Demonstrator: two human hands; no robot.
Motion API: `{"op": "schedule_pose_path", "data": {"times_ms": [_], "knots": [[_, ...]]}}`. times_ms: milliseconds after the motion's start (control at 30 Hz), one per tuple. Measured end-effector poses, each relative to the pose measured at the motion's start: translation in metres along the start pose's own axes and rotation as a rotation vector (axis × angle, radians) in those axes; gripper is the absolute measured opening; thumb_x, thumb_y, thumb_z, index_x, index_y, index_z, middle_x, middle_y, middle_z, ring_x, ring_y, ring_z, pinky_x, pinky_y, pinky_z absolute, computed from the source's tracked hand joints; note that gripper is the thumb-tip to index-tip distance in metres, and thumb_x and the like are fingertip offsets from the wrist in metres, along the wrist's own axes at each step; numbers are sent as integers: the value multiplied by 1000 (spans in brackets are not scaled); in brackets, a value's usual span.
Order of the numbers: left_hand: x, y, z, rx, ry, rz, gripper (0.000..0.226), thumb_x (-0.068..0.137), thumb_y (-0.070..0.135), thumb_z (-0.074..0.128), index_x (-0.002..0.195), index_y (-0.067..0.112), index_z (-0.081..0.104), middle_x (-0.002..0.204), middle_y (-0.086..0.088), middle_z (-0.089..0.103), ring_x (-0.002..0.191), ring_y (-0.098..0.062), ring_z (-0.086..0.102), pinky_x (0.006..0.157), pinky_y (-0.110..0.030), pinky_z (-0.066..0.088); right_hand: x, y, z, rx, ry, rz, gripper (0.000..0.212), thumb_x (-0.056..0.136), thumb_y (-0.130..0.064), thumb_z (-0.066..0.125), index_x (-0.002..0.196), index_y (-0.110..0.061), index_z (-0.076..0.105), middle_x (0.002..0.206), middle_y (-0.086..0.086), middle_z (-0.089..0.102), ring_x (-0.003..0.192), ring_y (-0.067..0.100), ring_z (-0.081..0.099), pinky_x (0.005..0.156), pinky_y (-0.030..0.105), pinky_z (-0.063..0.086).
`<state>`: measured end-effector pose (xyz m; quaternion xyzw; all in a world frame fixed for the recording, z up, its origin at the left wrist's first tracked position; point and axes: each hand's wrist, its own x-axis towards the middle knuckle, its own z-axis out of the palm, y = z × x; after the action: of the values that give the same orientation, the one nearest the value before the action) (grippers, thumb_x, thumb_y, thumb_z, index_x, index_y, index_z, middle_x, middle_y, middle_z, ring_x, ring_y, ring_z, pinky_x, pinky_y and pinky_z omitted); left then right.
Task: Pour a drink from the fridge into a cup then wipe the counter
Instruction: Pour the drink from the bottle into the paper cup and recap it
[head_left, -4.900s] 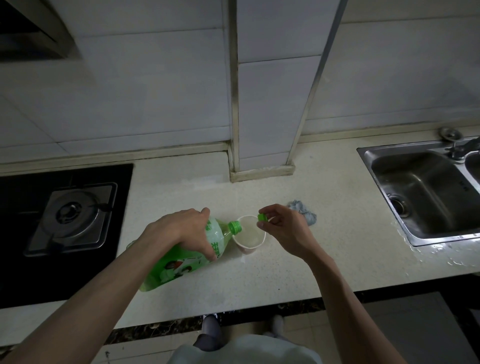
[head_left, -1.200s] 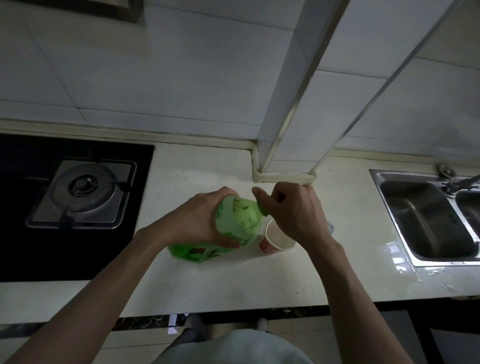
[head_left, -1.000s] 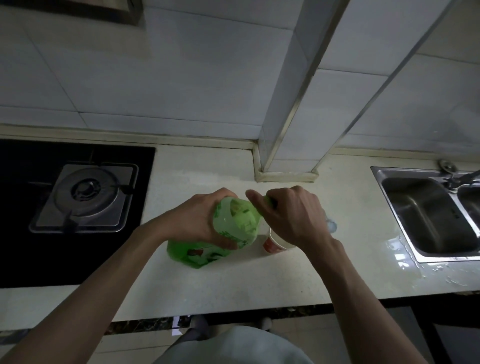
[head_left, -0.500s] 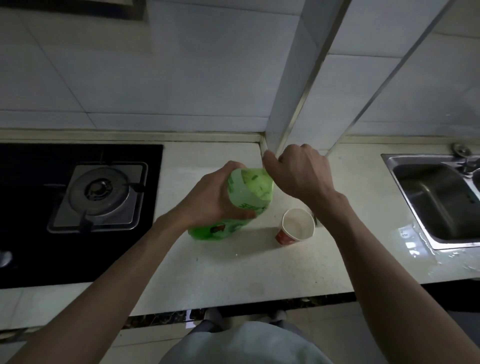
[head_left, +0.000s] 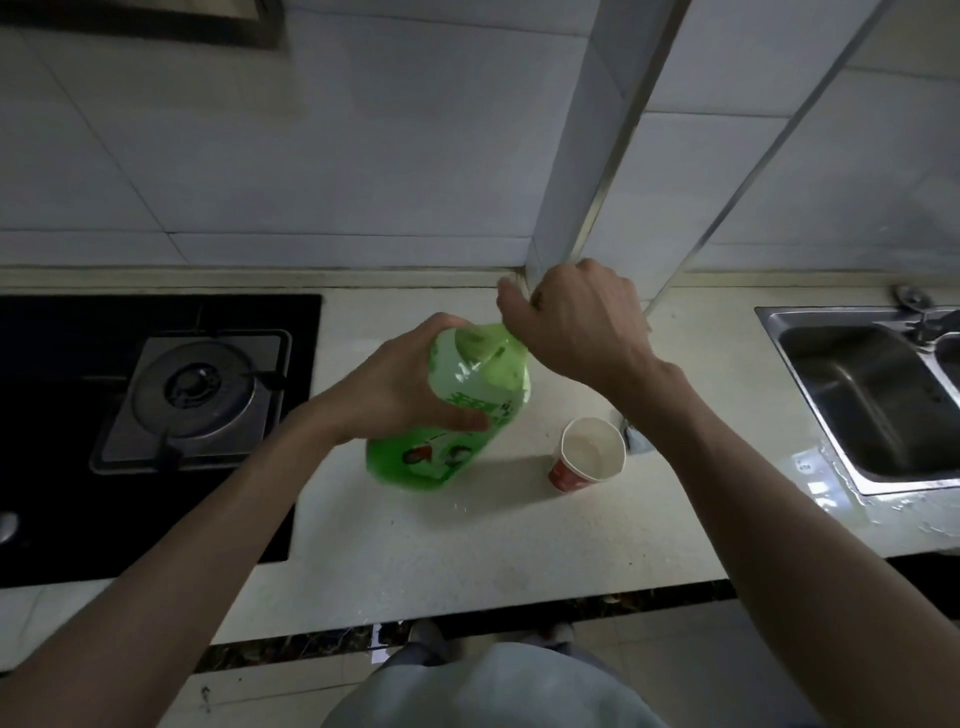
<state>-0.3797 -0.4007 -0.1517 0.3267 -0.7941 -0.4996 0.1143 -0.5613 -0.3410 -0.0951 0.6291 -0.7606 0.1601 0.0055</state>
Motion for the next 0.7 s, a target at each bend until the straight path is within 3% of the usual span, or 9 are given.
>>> {"op": "schedule_pose_path", "data": {"times_ms": [67,133,233,333,433,600,700], "knots": [[1,-4,13,101,131,40,81,58,42,89,126,34,45,115,16,59,102,-5,57,81,-25,49,-2,4,3,1,-75,116,57,97,-44,41,50,-14,32,46,-2,29,40,15,27,51,25,28],[1,-7,18,101,133,47,82,58,42,89,126,33,44,116,17,58,103,-4,56,82,-25,48,-6,4,6,-5,-101,140,57,98,-48,40,52,-15,32,47,-3,28,41,14,27,50,24,24],[2,-5,6,36,31,-12,80,60,40,90,126,38,45,114,22,58,103,2,57,82,-24,49,-9,3,6,-53,-15,16,62,96,-57,37,51,-16,34,45,-4,26,41,14,26,47,24,20],[-1,-1,-8,-119,-126,-27,70,62,24,91,119,39,53,109,17,65,102,-5,63,82,-31,57,-9,3,1,-69,26,-187,60,97,-56,38,50,-20,35,43,-9,26,38,10,24,46,22,21],[-4,6,-7,-141,-183,-16,66,64,19,89,117,36,54,108,15,66,101,-7,65,79,-30,58,-10,4,-1,-1,80,-190,60,96,-48,43,44,-23,26,38,-12,18,33,6,17,45,19,19],[-4,17,32,39,224,31,79,58,39,90,123,31,47,107,16,62,97,0,59,78,-23,50,-12,12,5,98,89,154,58,94,-38,48,44,-18,26,40,-7,20,37,12,19,45,21,19],[-2,16,38,28,202,6,82,57,39,90,126,31,46,112,15,60,99,-4,58,79,-23,49,-14,15,5,69,47,152,57,95,-40,46,47,-17,26,43,-5,20,40,14,19,46,22,20]]}}
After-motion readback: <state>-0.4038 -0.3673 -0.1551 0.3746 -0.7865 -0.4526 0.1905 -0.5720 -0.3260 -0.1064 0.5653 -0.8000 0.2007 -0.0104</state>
